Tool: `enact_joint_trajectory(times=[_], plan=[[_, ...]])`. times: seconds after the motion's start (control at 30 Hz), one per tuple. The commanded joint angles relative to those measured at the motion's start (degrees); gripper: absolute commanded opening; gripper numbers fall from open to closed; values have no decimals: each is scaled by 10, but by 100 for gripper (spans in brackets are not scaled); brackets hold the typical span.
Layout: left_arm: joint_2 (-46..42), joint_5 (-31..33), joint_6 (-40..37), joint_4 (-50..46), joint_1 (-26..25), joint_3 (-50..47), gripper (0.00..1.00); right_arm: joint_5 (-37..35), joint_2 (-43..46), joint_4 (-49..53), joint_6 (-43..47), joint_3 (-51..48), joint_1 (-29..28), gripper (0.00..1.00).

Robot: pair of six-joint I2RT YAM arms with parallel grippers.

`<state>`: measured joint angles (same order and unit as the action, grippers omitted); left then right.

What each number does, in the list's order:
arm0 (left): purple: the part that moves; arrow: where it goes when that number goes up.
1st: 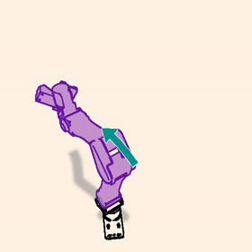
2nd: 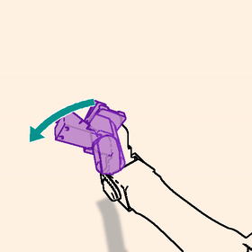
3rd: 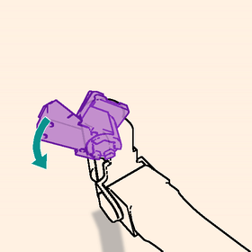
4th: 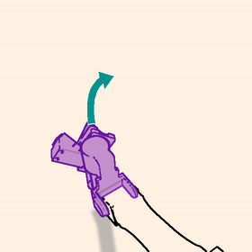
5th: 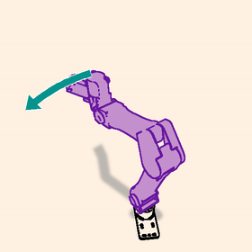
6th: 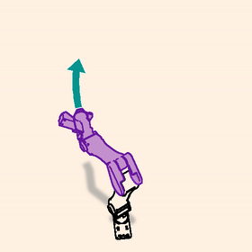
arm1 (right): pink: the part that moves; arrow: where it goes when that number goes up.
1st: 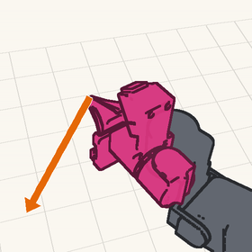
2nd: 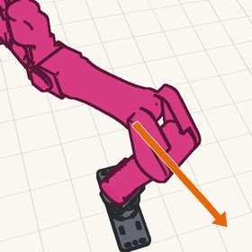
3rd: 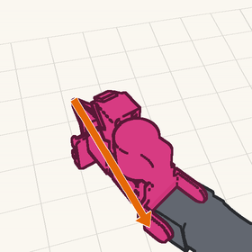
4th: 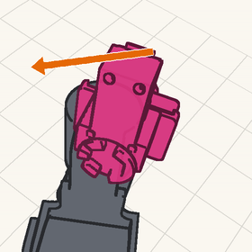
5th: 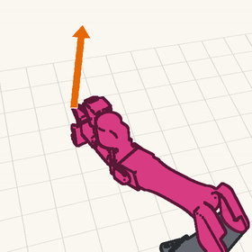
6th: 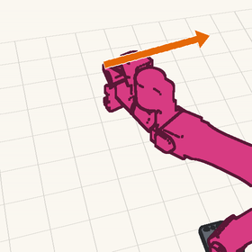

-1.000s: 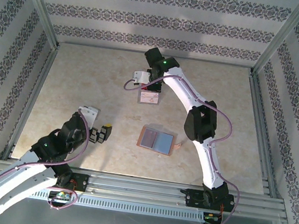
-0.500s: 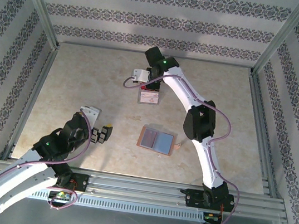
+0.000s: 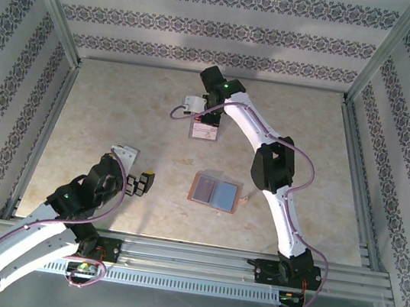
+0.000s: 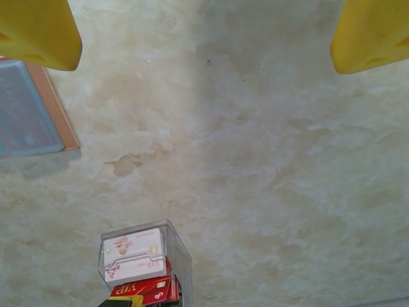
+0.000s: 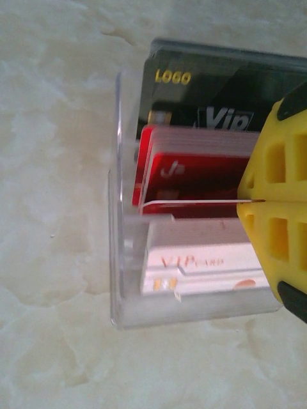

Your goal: Take the credit cards out of the card holder

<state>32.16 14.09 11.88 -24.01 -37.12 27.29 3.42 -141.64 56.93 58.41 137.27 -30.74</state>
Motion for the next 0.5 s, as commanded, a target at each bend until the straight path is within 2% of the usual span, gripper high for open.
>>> enact_joint_trajectory(times=[0.0,0.23,0.47], plan=[[-1,12,0,9,-3,17,100,-11,-10,-9,-12,15,10,2],[0,13,0,9,-3,18,100,-1,-6,-10,-17,15,9,13],[2,10,-1,10,-3,19,100,2,10,-12,-22,16,11,17]])
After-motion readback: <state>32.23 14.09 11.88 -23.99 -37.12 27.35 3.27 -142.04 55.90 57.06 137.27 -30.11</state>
